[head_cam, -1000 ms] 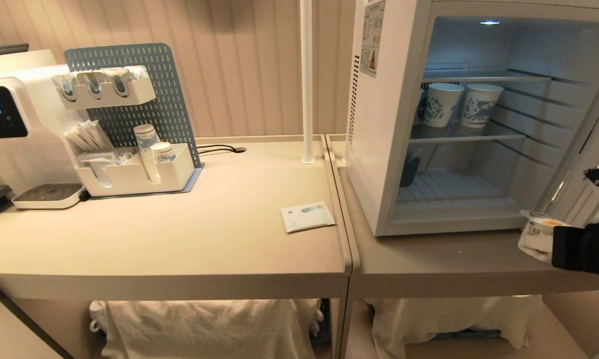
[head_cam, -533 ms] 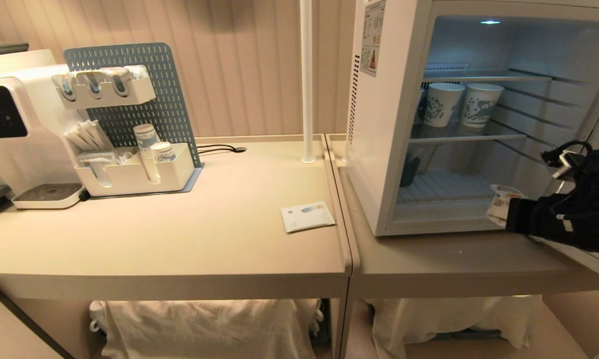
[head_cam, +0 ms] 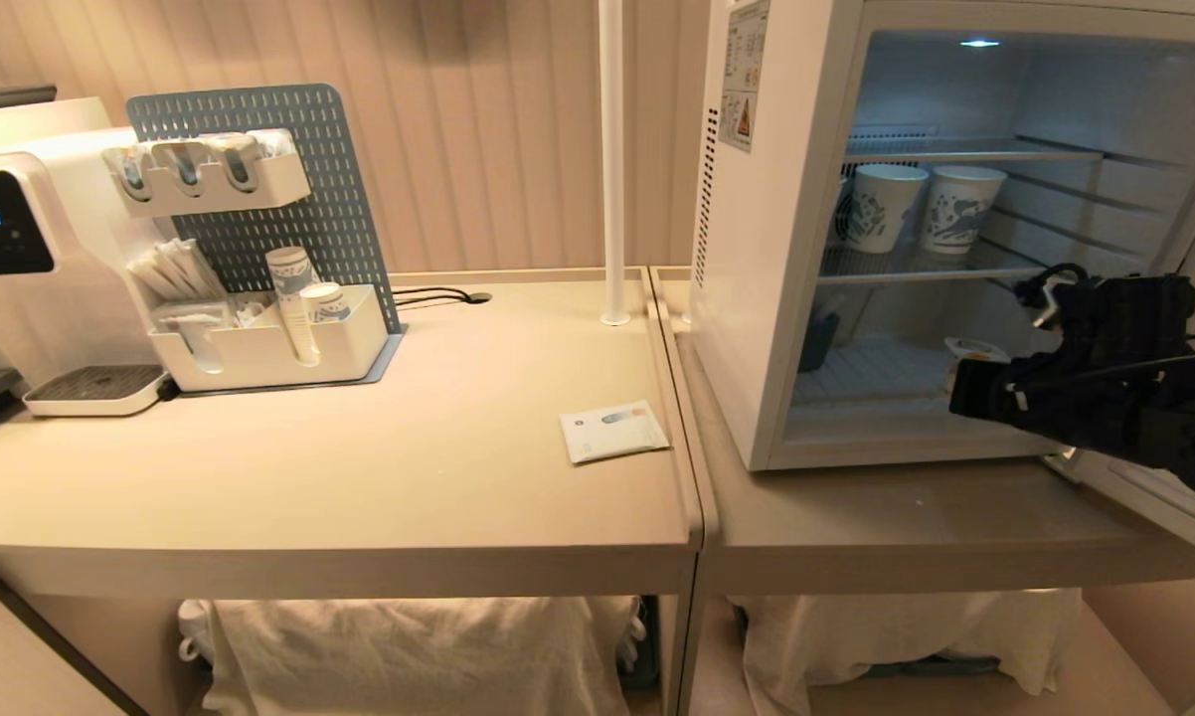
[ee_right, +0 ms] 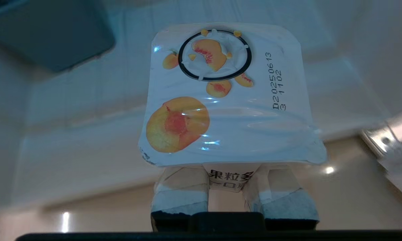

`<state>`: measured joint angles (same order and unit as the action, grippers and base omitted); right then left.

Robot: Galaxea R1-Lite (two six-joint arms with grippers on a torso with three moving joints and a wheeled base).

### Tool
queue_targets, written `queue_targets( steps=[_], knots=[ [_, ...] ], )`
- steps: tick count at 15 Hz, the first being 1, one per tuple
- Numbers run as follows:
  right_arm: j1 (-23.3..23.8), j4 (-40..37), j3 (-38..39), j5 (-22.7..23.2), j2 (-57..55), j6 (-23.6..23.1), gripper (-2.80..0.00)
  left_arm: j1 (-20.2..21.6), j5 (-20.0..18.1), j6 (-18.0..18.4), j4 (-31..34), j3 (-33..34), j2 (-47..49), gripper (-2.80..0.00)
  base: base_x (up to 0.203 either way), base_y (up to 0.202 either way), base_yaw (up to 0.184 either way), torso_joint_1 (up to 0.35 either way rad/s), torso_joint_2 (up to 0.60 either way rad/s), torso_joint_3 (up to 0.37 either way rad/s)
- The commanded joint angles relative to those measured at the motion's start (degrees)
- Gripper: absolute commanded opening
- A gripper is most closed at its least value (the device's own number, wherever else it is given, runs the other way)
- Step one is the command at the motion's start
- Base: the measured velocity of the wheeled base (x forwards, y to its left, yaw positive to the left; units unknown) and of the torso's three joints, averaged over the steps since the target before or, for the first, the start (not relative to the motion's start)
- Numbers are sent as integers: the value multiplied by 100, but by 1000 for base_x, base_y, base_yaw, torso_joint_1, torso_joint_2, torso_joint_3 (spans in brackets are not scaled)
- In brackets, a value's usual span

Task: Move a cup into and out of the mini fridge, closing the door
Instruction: Put the yoghurt in the freezer

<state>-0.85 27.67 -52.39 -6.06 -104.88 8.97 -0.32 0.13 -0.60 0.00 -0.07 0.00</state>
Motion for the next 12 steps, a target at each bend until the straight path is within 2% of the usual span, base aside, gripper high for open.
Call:
queue_targets(
  steps=[1, 4, 12],
  knots=[
    [-3, 43, -266, -19, -440, 9, -280, -4, 4, -2, 0, -1, 0, -280, 0, 0, 0, 0, 0, 0],
    [-11, 129, -518, -18, -784, 12, -280, -4, 4, -2, 0, -1, 0, -280, 0, 0, 0, 0, 0, 0],
    [-143, 923, -1232, -20, -1680, 146, -280, -4, -4, -2, 0, -1, 0, -280, 0, 0, 0, 0, 0, 0]
  ],
)
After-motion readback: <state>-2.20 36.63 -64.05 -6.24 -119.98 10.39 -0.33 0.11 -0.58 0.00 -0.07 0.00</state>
